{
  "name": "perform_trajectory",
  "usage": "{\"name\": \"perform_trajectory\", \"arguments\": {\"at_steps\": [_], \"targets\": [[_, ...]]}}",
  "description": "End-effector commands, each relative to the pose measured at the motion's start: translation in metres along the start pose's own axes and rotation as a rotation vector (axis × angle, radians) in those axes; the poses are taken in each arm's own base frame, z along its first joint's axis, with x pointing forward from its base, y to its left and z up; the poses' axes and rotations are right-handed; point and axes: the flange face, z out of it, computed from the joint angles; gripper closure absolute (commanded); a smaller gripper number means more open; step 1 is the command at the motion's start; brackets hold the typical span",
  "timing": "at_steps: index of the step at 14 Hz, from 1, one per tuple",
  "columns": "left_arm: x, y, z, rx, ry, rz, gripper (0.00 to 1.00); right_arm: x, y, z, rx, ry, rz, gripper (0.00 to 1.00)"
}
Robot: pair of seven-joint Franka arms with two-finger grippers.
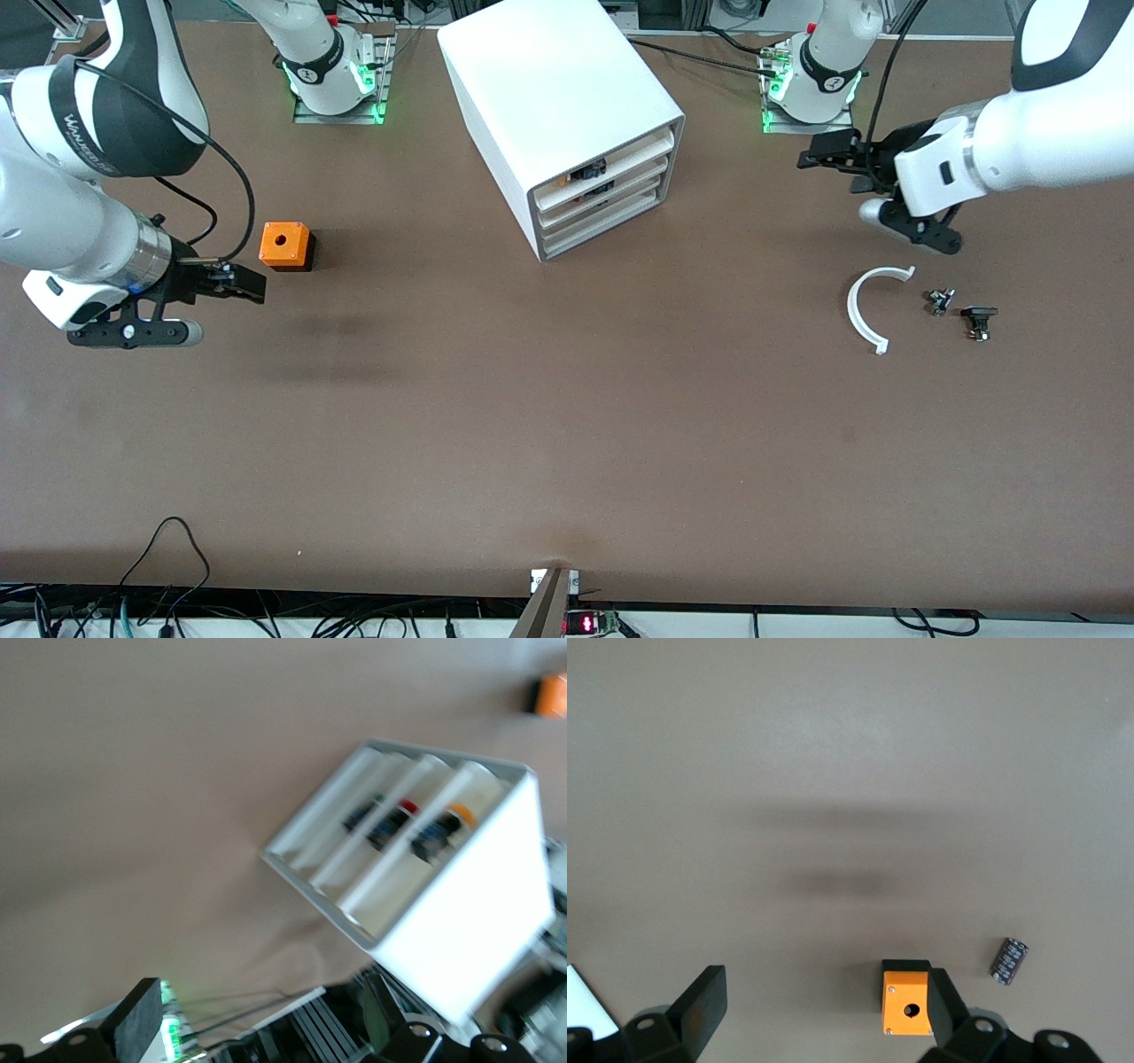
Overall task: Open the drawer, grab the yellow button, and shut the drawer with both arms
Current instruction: 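Reach the left gripper to the drawer handle while the right gripper approaches, then pull the cabinet drawer open with the left gripper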
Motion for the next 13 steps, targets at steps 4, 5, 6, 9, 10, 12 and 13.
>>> {"name": "perform_trajectory", "arguments": {"at_steps": [4, 5, 6, 9, 10, 12, 13], "targets": [[0.071, -0.025, 0.103, -0.358, -0.063, 0.269, 0.01, 0.000, -0.052, -0.016, 0.005, 0.063, 0.020, 0.00], [0.077, -0.032, 0.121, -0.393, -0.034, 0.293, 0.01, -0.001, -0.058, -0.015, 0.004, 0.061, 0.029, 0.00], [0.079, -0.031, 0.145, -0.425, -0.032, 0.311, 0.02, -0.003, -0.067, -0.015, 0.005, 0.065, 0.038, 0.00], [0.076, -0.033, 0.212, -0.583, -0.030, 0.360, 0.09, -0.003, -0.078, -0.013, 0.010, 0.068, 0.060, 0.00], [0.073, -0.035, 0.228, -0.605, -0.019, 0.367, 0.10, -0.004, -0.080, -0.013, 0.034, 0.061, 0.065, 0.00], [0.066, -0.036, 0.256, -0.657, -0.004, 0.365, 0.12, -0.006, -0.093, -0.014, 0.085, 0.054, 0.109, 0.00], [0.061, -0.035, 0.271, -0.693, 0.007, 0.352, 0.13, -0.004, -0.104, -0.016, 0.098, 0.083, 0.117, 0.00]]}}
